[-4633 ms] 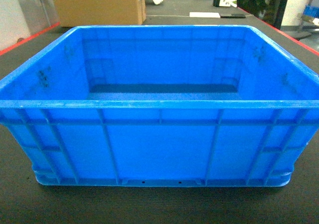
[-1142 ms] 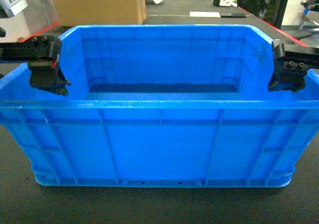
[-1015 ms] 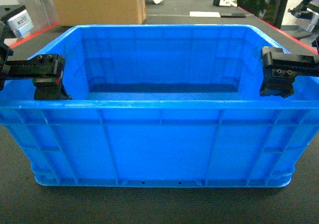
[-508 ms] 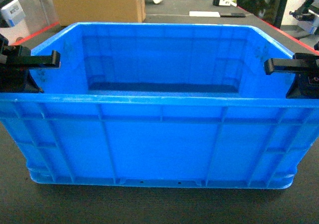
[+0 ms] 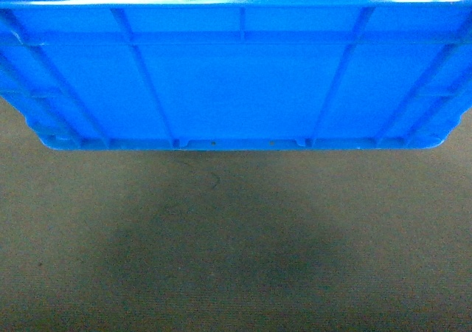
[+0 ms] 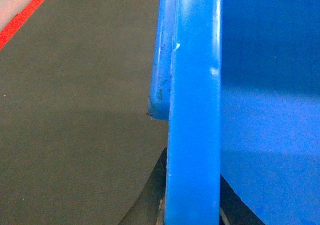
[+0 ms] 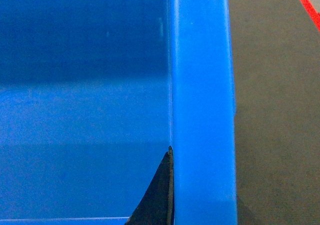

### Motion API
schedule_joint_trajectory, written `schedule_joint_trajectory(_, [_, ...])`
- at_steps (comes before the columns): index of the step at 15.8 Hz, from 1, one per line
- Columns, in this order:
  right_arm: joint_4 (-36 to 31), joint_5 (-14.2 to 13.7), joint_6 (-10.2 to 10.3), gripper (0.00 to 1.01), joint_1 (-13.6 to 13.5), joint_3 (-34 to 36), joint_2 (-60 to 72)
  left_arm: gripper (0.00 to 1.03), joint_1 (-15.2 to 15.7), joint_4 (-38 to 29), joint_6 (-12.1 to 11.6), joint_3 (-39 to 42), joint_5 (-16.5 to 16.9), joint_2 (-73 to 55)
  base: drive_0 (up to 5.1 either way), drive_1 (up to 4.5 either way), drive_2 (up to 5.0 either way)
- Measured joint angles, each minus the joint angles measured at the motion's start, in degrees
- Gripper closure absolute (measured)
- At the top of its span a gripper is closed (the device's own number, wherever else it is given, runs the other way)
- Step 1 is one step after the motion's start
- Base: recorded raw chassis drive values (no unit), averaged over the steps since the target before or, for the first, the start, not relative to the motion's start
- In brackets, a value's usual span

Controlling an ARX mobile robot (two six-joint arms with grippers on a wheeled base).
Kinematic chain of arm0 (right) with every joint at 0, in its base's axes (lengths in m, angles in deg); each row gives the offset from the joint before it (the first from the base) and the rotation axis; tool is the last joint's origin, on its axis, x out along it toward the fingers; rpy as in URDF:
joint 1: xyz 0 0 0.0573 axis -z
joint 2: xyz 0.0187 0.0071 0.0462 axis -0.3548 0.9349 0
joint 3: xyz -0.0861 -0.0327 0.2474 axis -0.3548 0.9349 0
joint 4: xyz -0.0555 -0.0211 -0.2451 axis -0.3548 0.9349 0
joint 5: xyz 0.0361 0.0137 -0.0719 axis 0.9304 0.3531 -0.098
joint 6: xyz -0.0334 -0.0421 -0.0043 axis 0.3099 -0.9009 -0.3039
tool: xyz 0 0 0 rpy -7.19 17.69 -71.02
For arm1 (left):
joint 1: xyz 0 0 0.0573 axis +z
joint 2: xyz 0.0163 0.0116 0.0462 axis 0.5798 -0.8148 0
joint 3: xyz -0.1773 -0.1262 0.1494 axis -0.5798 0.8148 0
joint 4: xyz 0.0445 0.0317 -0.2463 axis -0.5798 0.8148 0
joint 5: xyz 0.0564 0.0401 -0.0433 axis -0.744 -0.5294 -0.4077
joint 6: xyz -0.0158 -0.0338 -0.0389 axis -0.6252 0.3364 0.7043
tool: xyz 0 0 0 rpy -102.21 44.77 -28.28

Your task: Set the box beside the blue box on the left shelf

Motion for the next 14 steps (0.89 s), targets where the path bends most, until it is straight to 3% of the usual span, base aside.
schedule_joint_trajectory(10, [-2.38, -0.87, -1.14, 0.93, -0.37, 2.91, -1.68, 0.95, -0.28, -3.85, 0.17, 3.52, -0.63, 1.07, 0.0, 0.0, 0.0])
schedule_joint_trajectory(14, [-2.45, -1.03, -1.14, 0.93, -0.63, 2.91, -1.68, 0.95, -0.28, -3.8, -0.02, 3.52, -0.76, 1.16, -1.9, -1.94, -1.9])
